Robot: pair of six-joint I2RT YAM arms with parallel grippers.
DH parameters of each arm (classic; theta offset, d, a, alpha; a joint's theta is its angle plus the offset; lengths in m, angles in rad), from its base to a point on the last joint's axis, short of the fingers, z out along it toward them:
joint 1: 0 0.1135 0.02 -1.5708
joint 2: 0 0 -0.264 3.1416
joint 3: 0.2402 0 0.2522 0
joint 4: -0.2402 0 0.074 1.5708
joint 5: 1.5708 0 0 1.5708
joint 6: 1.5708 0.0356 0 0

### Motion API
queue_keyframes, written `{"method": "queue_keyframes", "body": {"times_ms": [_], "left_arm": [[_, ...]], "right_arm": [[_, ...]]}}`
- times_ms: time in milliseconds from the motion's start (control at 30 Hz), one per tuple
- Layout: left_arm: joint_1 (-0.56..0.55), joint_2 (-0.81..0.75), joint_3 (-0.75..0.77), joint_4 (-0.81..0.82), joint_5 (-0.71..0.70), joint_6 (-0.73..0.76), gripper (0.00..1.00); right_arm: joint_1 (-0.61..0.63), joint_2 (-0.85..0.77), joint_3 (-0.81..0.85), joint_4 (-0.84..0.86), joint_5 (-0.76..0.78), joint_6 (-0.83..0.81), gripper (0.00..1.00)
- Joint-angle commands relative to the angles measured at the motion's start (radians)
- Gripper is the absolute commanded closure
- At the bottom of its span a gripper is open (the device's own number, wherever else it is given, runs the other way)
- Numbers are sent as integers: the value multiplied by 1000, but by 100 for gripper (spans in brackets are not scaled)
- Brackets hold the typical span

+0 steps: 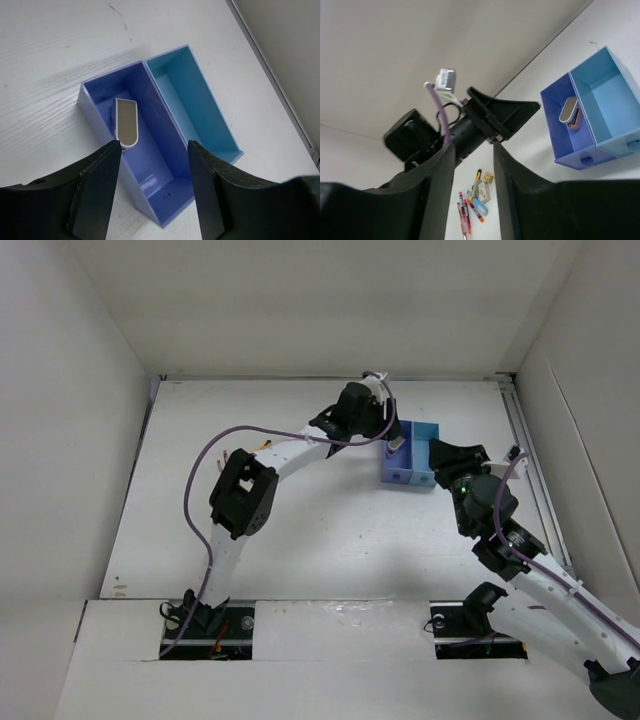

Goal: Sort the stationery into containers
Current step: Place the stationery in the storage box, then pick up the stationery from the center of the board.

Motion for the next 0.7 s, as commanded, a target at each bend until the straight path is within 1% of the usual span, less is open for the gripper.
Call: {"method": "queue_keyframes", "body": {"times_ms": [0, 33, 133, 167, 200, 267, 300, 367, 433, 467, 500, 567, 667], "left_arm": [[-4, -236, -108, 53, -130, 30, 49], [-4, -269, -192, 53, -220, 30, 49], [19, -372, -340, 74, -347, 6, 55], [45, -442, -393, 88, -415, -6, 56], [60, -476, -497, 88, -452, -38, 58], [85, -563, -594, 88, -534, -71, 58], [112, -586, -675, 88, -593, -88, 59], [140, -623, -742, 88, -629, -114, 59], [160, -647, -809, 79, -680, -114, 59], [160, -657, -823, 67, -680, -100, 57], [160, -657, -833, 57, -680, -88, 57], [160, -633, -833, 33, -680, -79, 57], [160, -590, -823, -9, -726, -66, 53]], "right_arm": [[-5, -17, 3, 18, -12, 1, 62], [-5, -17, 3, 18, -12, 1, 66], [-5, 9, 14, 18, -32, -8, 77], [-5, 9, 14, 18, -49, -9, 83], [-5, 20, 23, 18, -58, -18, 84], [-5, 32, 23, 18, -70, -28, 84], [-5, 47, 34, 18, -81, -29, 84], [-5, 77, 44, 18, -95, -38, 84], [-5, 86, 53, 18, -119, -38, 80], [-5, 101, 54, 18, -120, -47, 77], [-5, 115, 54, 18, -120, -47, 69], [-5, 132, 63, 28, -120, -47, 62], [-5, 163, 74, 28, -161, -67, 56]]}}
